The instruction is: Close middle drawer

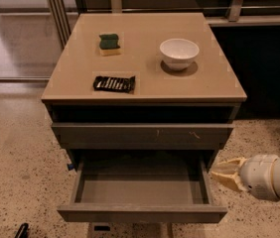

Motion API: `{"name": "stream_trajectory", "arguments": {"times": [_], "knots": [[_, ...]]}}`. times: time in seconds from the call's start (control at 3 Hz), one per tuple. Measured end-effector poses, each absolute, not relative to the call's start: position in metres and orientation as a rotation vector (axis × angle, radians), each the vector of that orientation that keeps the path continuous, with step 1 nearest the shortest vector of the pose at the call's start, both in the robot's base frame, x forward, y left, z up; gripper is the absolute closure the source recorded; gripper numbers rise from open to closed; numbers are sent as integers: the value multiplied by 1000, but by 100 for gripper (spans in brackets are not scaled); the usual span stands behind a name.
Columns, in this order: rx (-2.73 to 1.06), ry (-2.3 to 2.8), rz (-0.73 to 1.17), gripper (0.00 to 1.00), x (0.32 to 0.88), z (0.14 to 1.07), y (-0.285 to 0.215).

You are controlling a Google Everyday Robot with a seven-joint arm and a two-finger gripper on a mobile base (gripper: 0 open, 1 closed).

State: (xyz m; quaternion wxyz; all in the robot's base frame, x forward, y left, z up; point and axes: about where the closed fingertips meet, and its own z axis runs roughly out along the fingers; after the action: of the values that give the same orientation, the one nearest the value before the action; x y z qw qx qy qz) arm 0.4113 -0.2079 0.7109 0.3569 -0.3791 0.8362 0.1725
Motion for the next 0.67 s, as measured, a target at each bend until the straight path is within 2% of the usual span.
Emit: {"name": "stream_trajectory", "arguments": {"times": [0.67], "knots": [[-823, 2278, 656, 100, 412, 613, -209]]}}
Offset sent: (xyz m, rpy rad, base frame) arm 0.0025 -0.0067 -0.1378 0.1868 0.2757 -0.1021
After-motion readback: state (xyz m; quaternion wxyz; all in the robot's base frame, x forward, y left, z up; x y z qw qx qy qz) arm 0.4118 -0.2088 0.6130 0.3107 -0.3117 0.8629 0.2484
